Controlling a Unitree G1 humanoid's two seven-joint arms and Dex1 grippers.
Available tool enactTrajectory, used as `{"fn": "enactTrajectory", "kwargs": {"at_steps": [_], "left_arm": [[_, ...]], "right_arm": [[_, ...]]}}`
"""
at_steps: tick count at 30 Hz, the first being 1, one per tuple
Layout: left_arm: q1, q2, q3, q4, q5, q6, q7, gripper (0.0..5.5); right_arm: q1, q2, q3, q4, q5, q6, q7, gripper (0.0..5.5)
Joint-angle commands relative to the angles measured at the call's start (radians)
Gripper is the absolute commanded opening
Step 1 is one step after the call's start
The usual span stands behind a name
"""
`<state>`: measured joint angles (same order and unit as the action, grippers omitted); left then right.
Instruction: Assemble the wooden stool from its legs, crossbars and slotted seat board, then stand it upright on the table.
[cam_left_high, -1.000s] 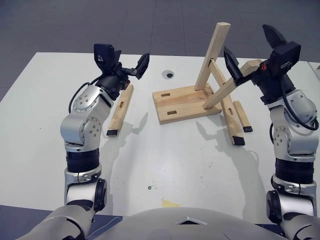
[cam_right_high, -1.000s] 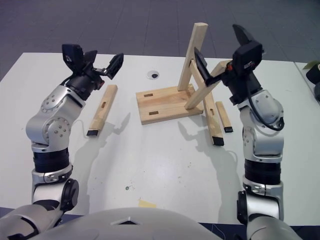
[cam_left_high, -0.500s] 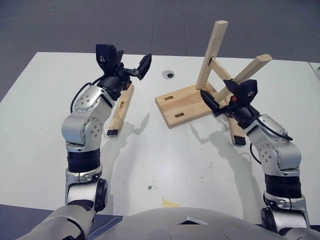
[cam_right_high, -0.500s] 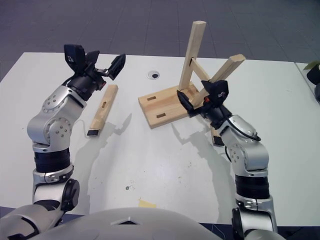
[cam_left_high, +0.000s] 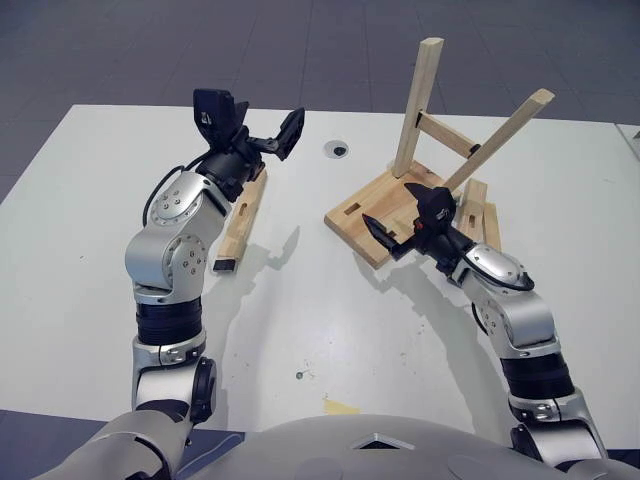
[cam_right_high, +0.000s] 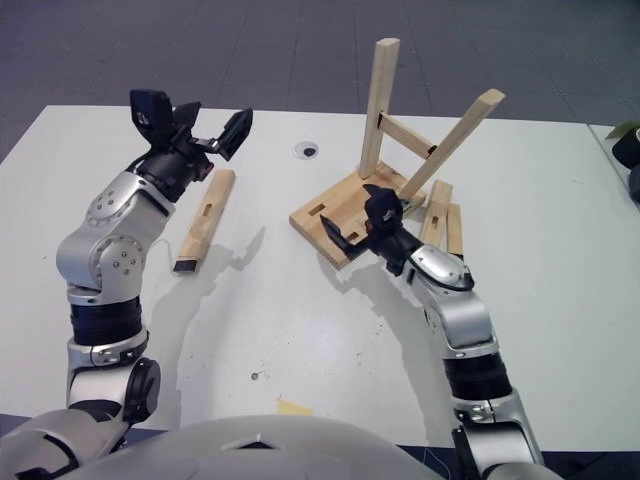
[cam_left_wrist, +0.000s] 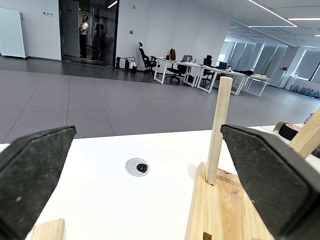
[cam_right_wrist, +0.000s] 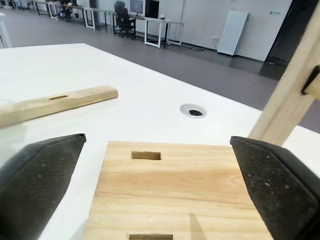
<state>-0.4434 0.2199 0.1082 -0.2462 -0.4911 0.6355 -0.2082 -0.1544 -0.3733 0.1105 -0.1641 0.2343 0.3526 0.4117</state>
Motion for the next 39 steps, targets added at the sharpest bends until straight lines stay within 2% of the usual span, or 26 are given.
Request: {"fn": "enactTrajectory", "kwargs": {"at_steps": [1, 6, 11, 14, 18, 22, 25, 28, 31, 35, 39], "left_arm": [[0.008, -0.001, -0.011, 0.001, 0.018, 0.004, 0.001, 5.4], [0.007, 0.002, -0.005, 0.005, 0.02, 0.006, -0.01, 5.4], [0.012, 0.0, -0.003, -0.002, 0.022, 0.008, -0.007, 5.4], [0.014, -0.001, -0.002, -0.002, 0.024, 0.008, -0.006, 5.4], [0.008, -0.002, -0.007, 0.009, 0.024, 0.006, -0.013, 5.4], [0.009, -0.001, -0.006, 0.014, 0.028, 0.005, -0.015, 5.4], [0.01, -0.001, -0.007, 0.017, 0.031, 0.003, -0.015, 5.4], [0.015, -0.002, -0.009, 0.013, 0.034, 0.003, -0.013, 5.4], [0.017, -0.003, -0.006, 0.015, 0.037, 0.001, -0.013, 5.4], [0.03, -0.003, 0.0, 0.003, 0.034, 0.006, -0.009, 5.4], [0.038, -0.007, 0.004, -0.009, 0.032, 0.008, -0.003, 5.4]], "right_arm": [[-0.126, 0.06, -0.027, 0.186, -0.064, -0.011, -0.093, 5.38], [-0.218, 0.061, -0.012, 0.351, -0.145, 0.022, -0.141, 5.38], [-0.271, 0.073, 0.011, 0.449, -0.178, 0.189, -0.127, 5.38], [-0.237, 0.071, 0.086, 0.389, -0.16, 0.25, -0.017, 5.38], [-0.131, 0.011, 0.218, 0.209, -0.149, 0.277, 0.14, 5.38], [-0.081, -0.014, 0.236, 0.155, -0.163, 0.295, 0.154, 5.38], [-0.071, -0.022, 0.213, 0.154, -0.173, 0.284, 0.131, 5.38], [-0.036, -0.026, 0.156, 0.068, -0.096, 0.276, 0.172, 5.38], [0.01, -0.001, -0.005, -0.033, 0.061, 0.31, 0.197, 5.38], [0.062, -0.042, -0.168, -0.101, 0.152, 0.385, 0.172, 5.38], [0.011, -0.023, -0.31, -0.03, 0.11, 0.399, -0.013, 5.38]]}}
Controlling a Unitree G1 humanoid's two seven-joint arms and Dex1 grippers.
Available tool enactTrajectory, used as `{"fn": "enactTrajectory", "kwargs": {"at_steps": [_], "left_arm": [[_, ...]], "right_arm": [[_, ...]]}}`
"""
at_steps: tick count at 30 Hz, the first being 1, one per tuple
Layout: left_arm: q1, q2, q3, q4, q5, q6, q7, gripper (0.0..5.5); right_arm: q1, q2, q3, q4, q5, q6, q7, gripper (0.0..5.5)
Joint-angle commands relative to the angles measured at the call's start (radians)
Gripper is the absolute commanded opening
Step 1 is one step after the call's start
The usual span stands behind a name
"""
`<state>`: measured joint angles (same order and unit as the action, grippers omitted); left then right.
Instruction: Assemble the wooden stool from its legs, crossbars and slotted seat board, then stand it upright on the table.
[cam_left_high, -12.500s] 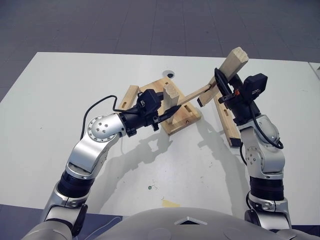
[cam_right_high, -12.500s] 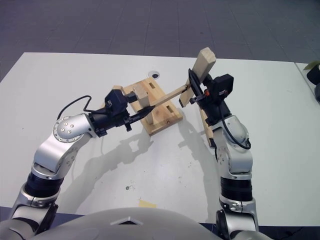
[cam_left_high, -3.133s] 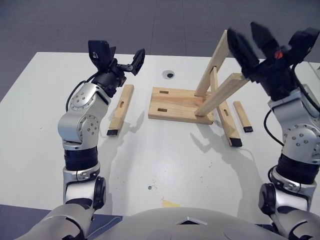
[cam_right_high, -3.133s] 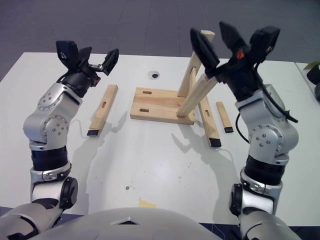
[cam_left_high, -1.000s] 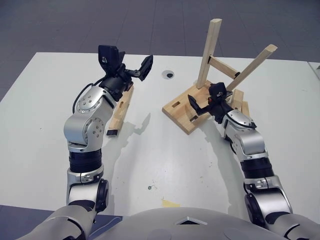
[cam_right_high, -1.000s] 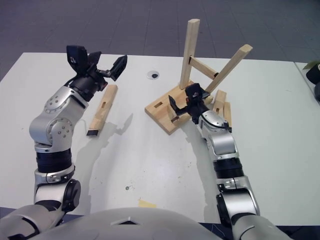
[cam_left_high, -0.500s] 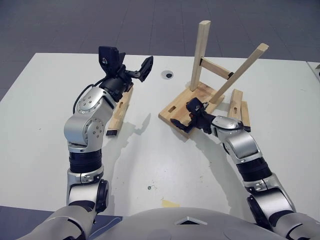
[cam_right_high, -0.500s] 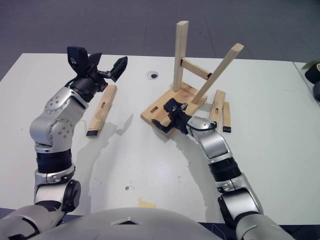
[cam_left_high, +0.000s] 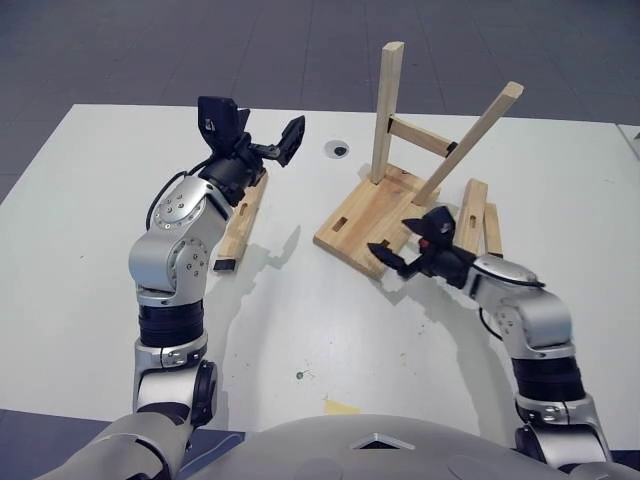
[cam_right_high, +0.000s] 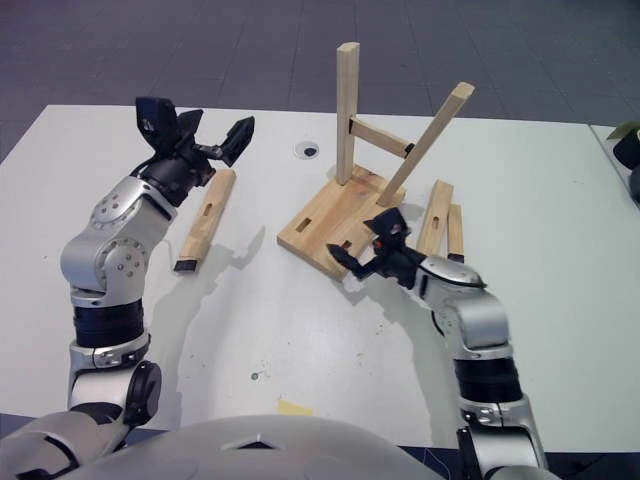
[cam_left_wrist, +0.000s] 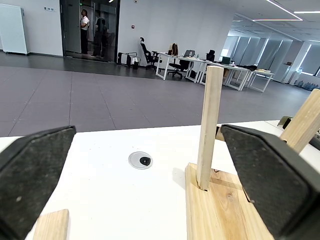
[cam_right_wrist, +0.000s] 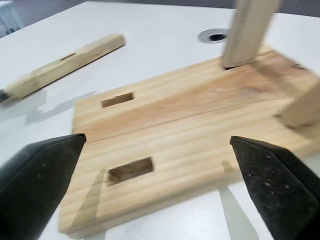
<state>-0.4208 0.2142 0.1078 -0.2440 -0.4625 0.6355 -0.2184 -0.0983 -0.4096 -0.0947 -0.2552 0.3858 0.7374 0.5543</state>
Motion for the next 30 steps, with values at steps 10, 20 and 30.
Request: {"fn": "enactTrajectory", "kwargs": {"at_steps": [10, 20, 30], "left_arm": [[-0.001, 0.001, 0.0, -0.004, 0.003, 0.009, 0.004, 5.4], [0.001, -0.006, -0.012, -0.001, 0.007, 0.008, 0.003, 5.4], [0.015, -0.001, -0.005, -0.011, 0.005, 0.008, 0.005, 5.4]], "right_arm": [[-0.324, 0.12, -0.188, 0.367, -0.163, -0.222, -0.485, 5.38], [-0.425, 0.26, -0.048, 0.397, -0.18, -0.264, -0.481, 5.38], [-0.201, 0.204, -0.167, 0.188, -0.133, -0.317, -0.456, 5.38]]}}
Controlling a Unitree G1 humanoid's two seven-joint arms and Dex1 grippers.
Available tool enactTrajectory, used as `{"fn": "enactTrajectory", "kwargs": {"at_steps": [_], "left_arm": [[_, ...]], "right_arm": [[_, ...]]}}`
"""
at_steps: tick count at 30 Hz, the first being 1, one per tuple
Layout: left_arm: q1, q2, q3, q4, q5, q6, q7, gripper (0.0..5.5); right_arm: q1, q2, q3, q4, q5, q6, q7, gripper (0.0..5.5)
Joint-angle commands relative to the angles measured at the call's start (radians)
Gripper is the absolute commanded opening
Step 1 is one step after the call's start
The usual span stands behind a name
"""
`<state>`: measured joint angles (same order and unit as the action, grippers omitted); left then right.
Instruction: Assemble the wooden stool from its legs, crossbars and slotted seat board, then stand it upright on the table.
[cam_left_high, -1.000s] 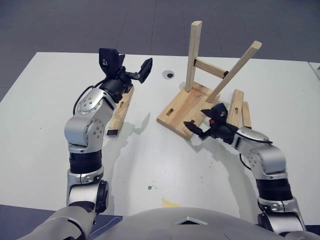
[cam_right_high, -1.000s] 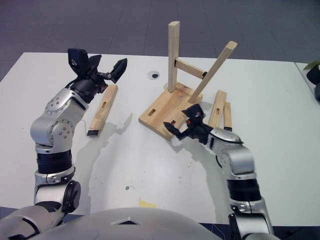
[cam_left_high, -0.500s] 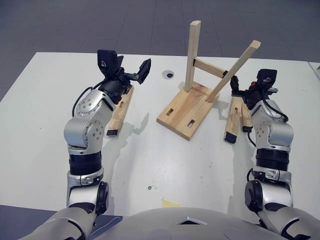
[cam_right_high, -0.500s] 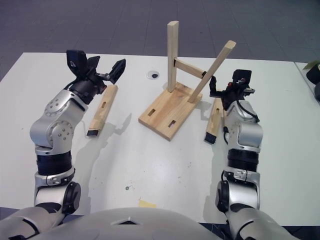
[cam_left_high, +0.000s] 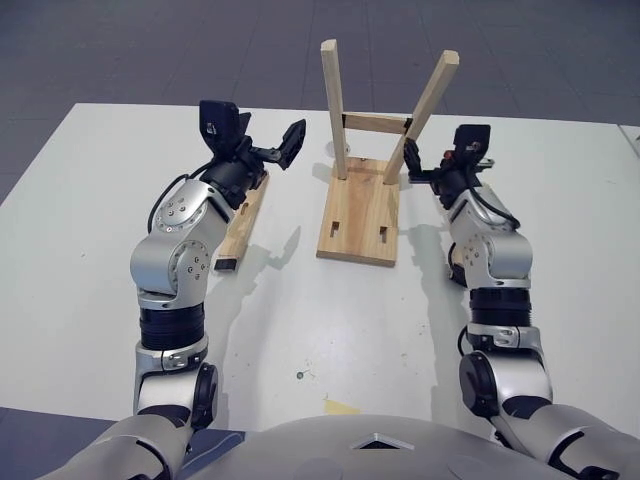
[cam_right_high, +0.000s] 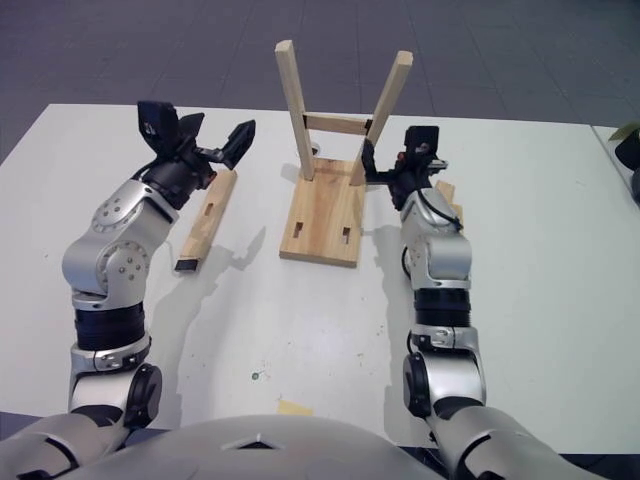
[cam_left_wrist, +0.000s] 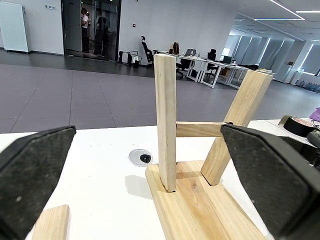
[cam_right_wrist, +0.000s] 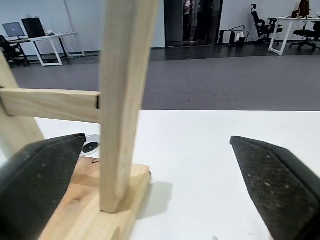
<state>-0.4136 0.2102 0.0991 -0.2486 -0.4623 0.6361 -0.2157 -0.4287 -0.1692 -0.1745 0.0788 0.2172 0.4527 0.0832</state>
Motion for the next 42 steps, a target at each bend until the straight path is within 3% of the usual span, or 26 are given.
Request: {"fn": "enactTrajectory", "kwargs": {"at_steps": [1, 5, 11, 17, 24, 34, 42], "left_arm": [[0.015, 0.004, 0.008, -0.013, 0.005, 0.009, 0.005, 5.4], [0.037, 0.003, 0.012, -0.03, 0.004, 0.013, 0.014, 5.4], [0.058, 0.0, 0.012, -0.053, 0.001, 0.022, 0.024, 5.4], [0.055, 0.003, 0.012, -0.052, 0.0, 0.027, 0.022, 5.4], [0.038, 0.008, 0.035, -0.033, 0.006, 0.016, 0.035, 5.4], [-0.01, 0.084, 0.182, 0.054, 0.005, 0.018, 0.069, 5.4], [-0.026, 0.092, 0.196, 0.088, 0.01, 0.02, 0.078, 5.4]], "right_arm": [[0.168, -0.041, -0.113, -0.184, 0.033, -0.067, 0.013, 5.38], [0.424, -0.031, -0.19, -0.283, -0.05, -0.184, -0.051, 5.38], [0.637, 0.009, -0.155, -0.306, -0.083, -0.2, -0.046, 5.38], [0.641, -0.023, -0.145, -0.271, -0.085, -0.167, -0.022, 5.38], [0.534, -0.074, -0.158, -0.179, -0.045, 0.055, -0.011, 5.38], [0.467, -0.08, -0.147, -0.154, 0.013, 0.273, 0.012, 3.75], [0.477, -0.037, -0.186, -0.161, 0.042, 0.33, -0.04, 2.49]]}}
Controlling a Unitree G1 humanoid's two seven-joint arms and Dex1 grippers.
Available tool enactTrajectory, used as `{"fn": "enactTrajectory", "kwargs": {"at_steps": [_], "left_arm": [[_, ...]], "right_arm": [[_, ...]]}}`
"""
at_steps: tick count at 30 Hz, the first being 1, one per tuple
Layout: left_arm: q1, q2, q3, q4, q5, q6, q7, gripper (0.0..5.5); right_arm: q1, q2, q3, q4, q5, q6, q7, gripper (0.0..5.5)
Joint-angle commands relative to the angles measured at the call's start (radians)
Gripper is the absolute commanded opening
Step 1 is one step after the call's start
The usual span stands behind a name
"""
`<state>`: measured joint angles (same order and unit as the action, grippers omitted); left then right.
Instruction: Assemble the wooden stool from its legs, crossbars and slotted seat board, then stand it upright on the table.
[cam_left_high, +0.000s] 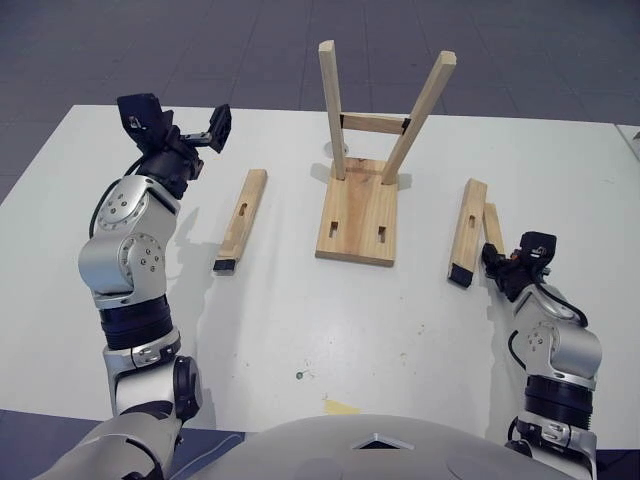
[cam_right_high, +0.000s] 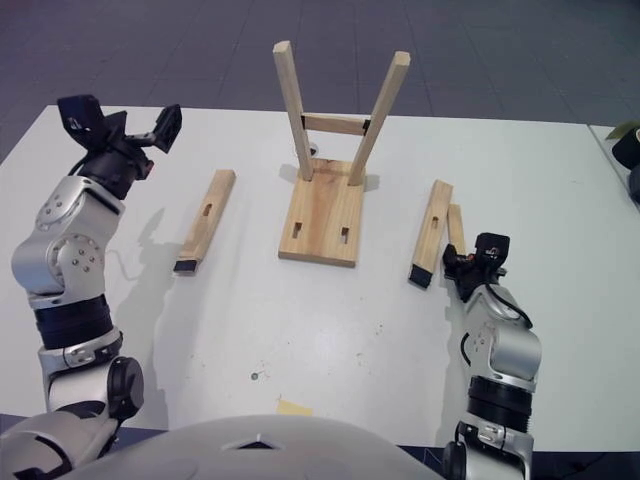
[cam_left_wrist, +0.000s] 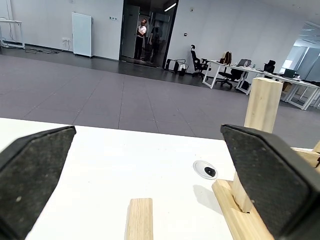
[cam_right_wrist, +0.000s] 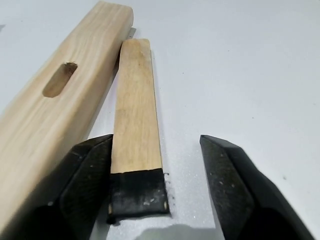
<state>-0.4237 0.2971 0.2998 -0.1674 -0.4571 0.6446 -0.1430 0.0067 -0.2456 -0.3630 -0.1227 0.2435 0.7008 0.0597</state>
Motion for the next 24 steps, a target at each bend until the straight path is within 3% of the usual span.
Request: {"fn": "enactTrajectory", "kwargs": {"at_steps": [1, 9, 17, 24], "left_arm": [[-0.017, 0.003, -0.011, 0.006, 0.007, 0.01, 0.005, 5.4], [-0.013, -0.011, -0.042, -0.001, 0.014, 0.006, 0.006, 5.4], [-0.007, -0.045, -0.072, -0.009, 0.013, -0.012, 0.01, 5.4], [-0.091, -0.053, -0.04, -0.028, -0.047, -0.021, 0.0, 5.4]], "right_arm": [[0.041, 0.043, -0.001, 0.04, 0.016, 0.083, -0.023, 2.39], [0.029, 0.047, 0.002, 0.048, 0.012, 0.058, -0.025, 1.36], [-0.031, 0.047, 0.004, 0.083, -0.023, -0.094, -0.053, 1.32], [-0.181, -0.003, 0.008, 0.015, -0.153, -0.467, -0.152, 1.32]]}}
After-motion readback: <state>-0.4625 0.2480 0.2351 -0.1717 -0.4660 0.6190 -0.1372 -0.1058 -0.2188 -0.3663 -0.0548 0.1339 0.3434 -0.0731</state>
